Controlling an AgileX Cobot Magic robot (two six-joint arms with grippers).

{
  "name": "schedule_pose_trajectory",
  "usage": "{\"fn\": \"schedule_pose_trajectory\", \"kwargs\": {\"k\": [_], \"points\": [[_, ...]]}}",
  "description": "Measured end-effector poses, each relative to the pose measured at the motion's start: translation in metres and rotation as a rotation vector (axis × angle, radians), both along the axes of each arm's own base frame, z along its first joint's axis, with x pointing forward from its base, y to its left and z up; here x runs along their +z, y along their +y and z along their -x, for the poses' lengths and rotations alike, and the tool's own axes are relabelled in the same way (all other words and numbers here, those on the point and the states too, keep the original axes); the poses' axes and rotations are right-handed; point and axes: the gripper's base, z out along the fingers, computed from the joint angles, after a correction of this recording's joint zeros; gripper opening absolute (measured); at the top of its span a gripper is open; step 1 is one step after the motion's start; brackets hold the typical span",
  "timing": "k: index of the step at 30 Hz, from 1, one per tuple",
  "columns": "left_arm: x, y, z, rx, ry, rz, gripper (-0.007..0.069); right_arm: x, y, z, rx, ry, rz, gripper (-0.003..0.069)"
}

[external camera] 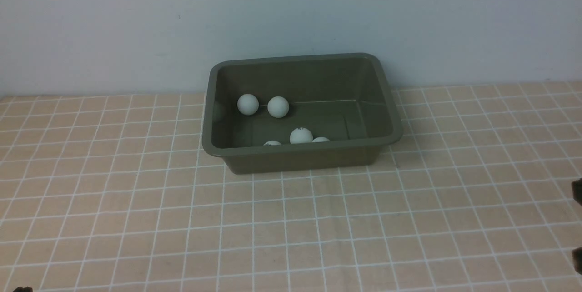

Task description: Put the table tennis balls into the box on the light coffee tablecloth.

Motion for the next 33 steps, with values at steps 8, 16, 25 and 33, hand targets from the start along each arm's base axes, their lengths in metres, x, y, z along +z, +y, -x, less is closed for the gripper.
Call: {"fn": "schedule_pose_trajectory", "kwargs": {"k": [8, 16, 25, 33], "points": [[0.000, 0.000, 0.000, 0.000, 0.003, 0.000, -0.0069, -0.018, -0.024, 0.020, -0.214, -0.047, -0.096, -0.0019], [0.000, 0.000, 0.000, 0.000, 0.003, 0.000, -0.0069, -0.075, -0.027, 0.057, -0.260, -0.215, -0.131, -0.0019], [0.000, 0.000, 0.000, 0.000, 0.003, -0.001, -0.0069, -0.085, -0.026, 0.070, -0.257, -0.357, -0.192, -0.0019], [0.000, 0.000, 0.000, 0.000, 0.003, -0.001, -0.0069, -0.095, -0.025, 0.076, -0.264, -0.273, -0.188, -0.0019]]}}
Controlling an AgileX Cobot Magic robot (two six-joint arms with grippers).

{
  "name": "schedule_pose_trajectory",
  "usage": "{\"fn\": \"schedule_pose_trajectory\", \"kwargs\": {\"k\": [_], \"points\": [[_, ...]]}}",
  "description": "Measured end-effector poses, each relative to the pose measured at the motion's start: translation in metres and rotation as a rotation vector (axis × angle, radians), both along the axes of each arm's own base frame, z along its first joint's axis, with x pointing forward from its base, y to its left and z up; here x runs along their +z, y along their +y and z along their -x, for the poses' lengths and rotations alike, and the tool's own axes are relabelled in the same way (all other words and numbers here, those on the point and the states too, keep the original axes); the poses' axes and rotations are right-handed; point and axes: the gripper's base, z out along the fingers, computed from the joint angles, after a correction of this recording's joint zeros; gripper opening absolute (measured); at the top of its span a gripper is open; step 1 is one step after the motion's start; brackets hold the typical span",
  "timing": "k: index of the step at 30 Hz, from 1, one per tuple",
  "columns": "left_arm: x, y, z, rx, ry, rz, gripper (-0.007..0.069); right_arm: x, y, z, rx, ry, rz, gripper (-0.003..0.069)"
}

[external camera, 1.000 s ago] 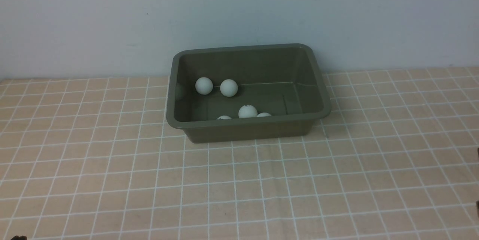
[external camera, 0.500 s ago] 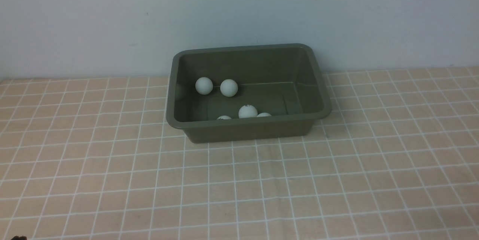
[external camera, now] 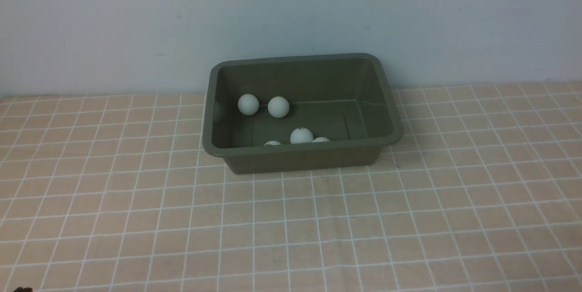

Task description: Put the table tennis balls into the box on the light coffee tablecloth.

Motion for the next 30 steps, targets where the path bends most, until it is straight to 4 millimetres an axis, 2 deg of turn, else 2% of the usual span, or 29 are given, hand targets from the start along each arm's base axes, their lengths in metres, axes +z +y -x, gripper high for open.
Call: {"fn": "schedule_pose_trajectory", "kwargs": {"k": [30], "points": [[0.0000, 0.0000, 0.0000, 0.000, 0.000, 0.000, -0.0069, -0.0007, 0.0001, 0.0004, 0.000, 0.015, -0.002, -0.0019]]}}
